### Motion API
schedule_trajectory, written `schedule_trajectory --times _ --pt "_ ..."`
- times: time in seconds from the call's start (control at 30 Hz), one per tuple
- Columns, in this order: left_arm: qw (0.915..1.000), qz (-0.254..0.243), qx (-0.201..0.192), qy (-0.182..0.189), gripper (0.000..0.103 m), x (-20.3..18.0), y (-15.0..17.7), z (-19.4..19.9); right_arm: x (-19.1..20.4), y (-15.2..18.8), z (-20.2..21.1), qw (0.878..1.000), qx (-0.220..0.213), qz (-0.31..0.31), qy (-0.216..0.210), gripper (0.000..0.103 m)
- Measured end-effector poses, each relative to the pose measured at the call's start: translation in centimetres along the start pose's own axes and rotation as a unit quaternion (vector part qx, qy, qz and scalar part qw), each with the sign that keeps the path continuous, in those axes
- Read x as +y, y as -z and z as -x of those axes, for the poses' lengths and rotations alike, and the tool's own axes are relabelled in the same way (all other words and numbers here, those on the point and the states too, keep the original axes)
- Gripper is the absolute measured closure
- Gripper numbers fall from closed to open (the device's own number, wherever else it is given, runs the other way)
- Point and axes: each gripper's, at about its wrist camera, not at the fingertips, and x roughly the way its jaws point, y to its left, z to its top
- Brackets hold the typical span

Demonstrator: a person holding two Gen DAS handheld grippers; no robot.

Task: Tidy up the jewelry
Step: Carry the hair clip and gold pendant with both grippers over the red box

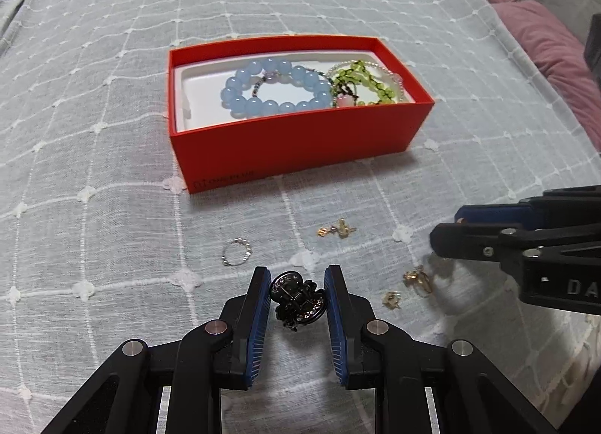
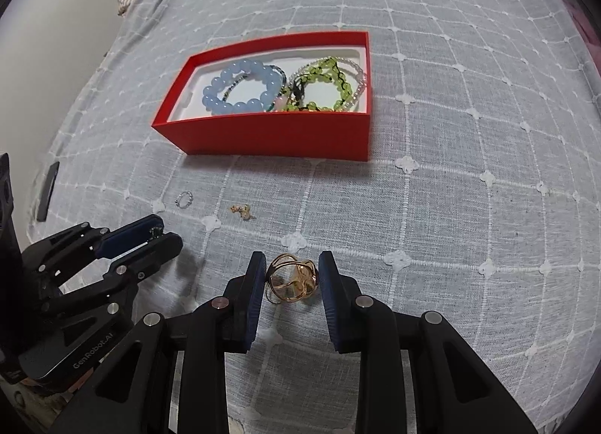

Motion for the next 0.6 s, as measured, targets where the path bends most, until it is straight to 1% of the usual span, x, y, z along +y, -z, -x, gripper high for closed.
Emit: schedule_trajectory --times 0.07,0.2,0.33,0.47,0.6 --pt "1.0 0.007 -0.002 0.0 0.079 0.3 -0.1 0.1 0.2 -0.1 0.1 1.0 -0.008 0.003 0.007 0.072" --pt "0.9991 0.036 -0.019 0.008 0.079 1.7 -0.7 0.9 -0.3 -0.3 0.7 1.0 -0.024 -0.004 0.002 0.072" --pt "0.9982 0.053 -0.026 0.011 0.079 2.4 -0.9 1.2 -0.6 -0.5 1.4 0.999 -0.04 -0.007 0.005 0.073" --pt "0.9973 0.06 -0.038 0.018 0.079 2.5 -1.1 1.6 -0.5 -0.7 1.7 0.999 -0.051 -0.006 0.0 0.072" --pt "0.9953 0.08 -0.043 0.032 0.079 3.1 -1.2 1.8 -0.3 -0.7 1.9 0.998 -0.056 -0.001 0.002 0.073"
